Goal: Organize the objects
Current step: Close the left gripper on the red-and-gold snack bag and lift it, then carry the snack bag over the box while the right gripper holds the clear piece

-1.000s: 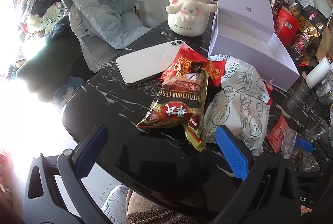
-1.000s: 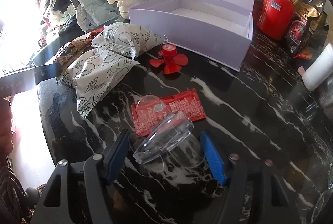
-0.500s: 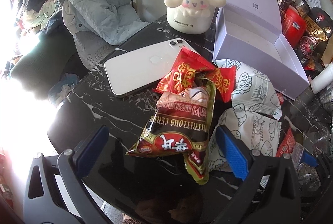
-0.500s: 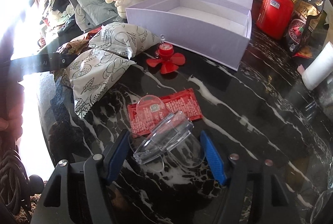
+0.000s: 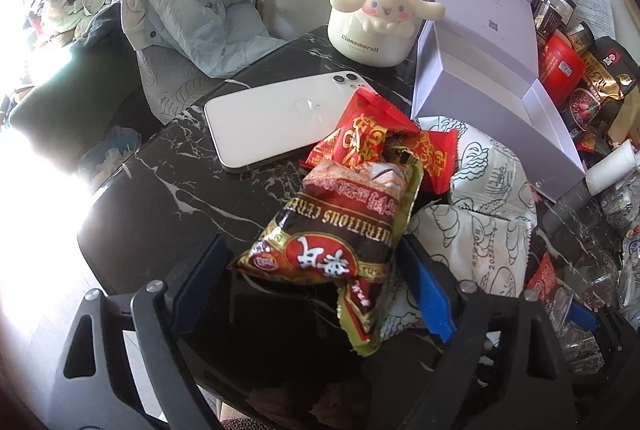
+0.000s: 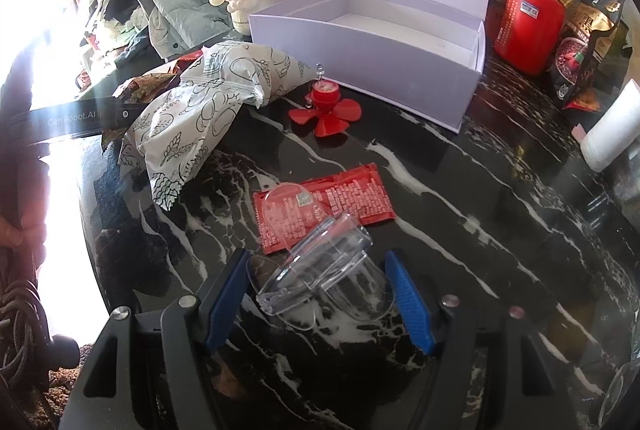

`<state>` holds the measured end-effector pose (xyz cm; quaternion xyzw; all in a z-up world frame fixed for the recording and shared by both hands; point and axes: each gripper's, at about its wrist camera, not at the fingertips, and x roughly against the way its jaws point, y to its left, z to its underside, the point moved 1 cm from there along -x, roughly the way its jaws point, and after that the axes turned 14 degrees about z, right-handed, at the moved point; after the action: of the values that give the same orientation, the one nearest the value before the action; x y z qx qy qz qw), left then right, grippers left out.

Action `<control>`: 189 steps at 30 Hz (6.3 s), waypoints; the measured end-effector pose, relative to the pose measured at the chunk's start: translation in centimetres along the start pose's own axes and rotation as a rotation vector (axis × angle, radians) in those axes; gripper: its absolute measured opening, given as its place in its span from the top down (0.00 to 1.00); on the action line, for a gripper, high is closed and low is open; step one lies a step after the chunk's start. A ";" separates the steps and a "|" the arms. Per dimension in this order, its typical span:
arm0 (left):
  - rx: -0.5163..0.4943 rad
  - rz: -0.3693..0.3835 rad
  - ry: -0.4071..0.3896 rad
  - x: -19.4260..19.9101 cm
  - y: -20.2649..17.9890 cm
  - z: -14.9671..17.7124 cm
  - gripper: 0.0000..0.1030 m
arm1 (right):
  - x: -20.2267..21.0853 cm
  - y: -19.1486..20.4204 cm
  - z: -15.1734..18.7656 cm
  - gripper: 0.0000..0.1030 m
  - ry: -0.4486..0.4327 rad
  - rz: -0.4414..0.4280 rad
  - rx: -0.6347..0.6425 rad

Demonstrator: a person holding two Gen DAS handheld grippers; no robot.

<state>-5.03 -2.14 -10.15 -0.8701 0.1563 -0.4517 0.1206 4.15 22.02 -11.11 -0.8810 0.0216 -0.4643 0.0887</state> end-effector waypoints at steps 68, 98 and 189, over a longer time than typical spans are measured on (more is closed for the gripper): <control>-0.012 0.077 0.034 2.2 -0.1 0.7 0.47 | 1.2 -0.1 0.2 0.32 -0.073 -0.093 -0.018; -0.062 0.042 0.058 0.7 0.5 1.1 0.43 | 0.6 2.7 1.0 0.25 -0.055 -0.066 0.137; -0.473 0.245 0.080 -4.8 -15.9 -13.4 0.53 | 1.8 -9.6 -14.8 0.40 -0.274 0.040 -0.033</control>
<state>-16.11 13.44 -0.62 -0.8301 0.3663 -0.4186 -0.0385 -7.44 29.19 0.24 -0.9368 0.0347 -0.3374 0.0855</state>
